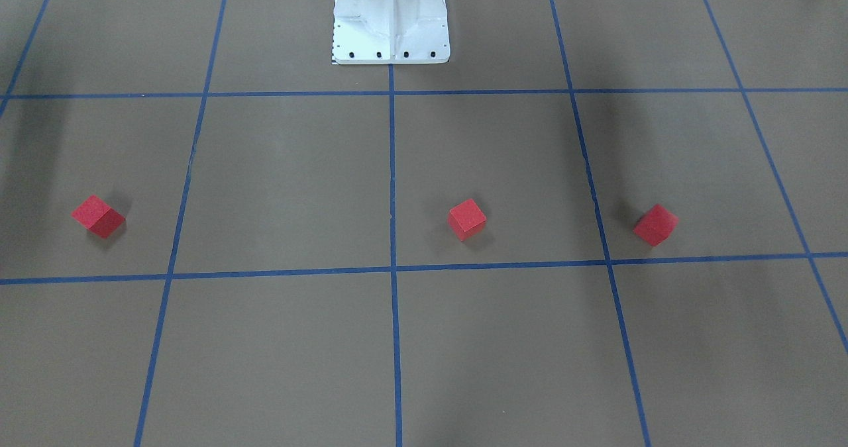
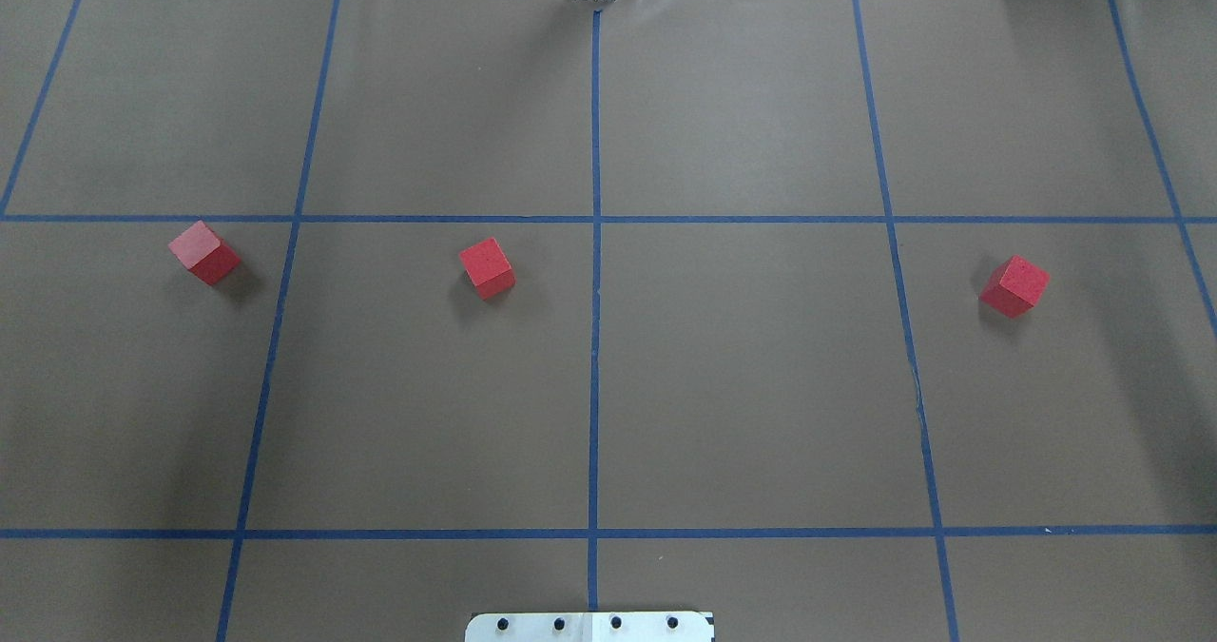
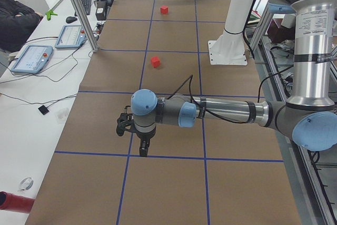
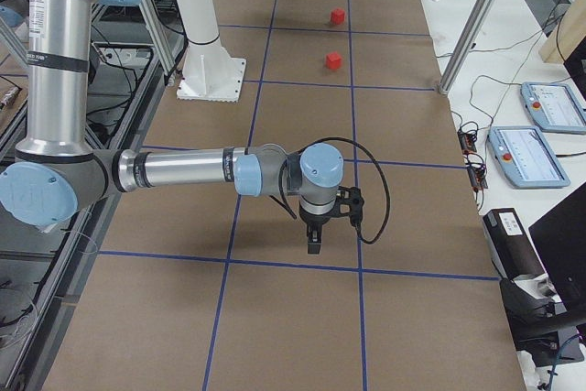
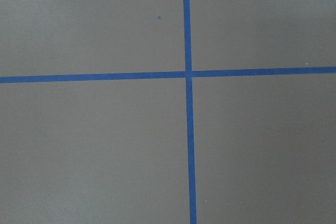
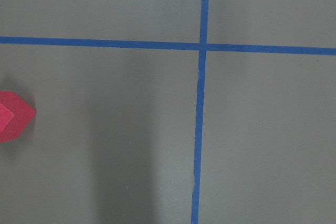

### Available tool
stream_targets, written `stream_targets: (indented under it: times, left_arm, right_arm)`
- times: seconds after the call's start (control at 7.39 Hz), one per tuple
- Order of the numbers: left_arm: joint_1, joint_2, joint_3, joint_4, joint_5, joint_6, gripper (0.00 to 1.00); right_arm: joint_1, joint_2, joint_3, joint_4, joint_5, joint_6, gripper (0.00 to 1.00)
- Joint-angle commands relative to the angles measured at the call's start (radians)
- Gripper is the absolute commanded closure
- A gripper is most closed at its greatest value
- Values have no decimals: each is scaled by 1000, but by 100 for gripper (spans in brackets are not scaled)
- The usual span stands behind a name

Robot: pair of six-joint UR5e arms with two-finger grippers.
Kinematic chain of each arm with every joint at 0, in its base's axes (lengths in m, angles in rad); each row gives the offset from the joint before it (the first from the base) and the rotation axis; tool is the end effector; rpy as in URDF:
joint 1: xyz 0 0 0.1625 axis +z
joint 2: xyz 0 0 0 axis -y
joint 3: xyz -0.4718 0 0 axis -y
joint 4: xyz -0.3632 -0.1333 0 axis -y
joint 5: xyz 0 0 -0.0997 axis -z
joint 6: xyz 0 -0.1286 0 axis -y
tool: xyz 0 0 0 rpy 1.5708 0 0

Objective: Form red blocks into L shape at center

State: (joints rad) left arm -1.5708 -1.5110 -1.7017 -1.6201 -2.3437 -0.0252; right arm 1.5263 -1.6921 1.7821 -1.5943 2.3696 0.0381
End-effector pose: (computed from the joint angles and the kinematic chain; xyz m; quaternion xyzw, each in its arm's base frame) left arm -0.0435 -0.4441 0.6871 0.0510 0.3769 0.0110 0.9248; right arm 0.0229 -0.4115 0.6811 0.0146 -0.3896 -0.0159 0.9207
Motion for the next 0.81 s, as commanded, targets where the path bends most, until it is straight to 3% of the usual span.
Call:
stream_targets:
  times: [0.0, 0.41, 0.68]
  left_arm:
    - [0, 2, -4, 0, 0, -1, 0]
    - [3, -14, -44, -4, -2, -12, 0]
    - [95, -90, -76, -84, 0, -75, 0]
  right_arm:
    - [0, 2, 6, 2, 0, 0, 1]
    - [0, 6, 6, 4, -1, 6, 1]
    - [0, 9, 11, 4, 2, 9, 1]
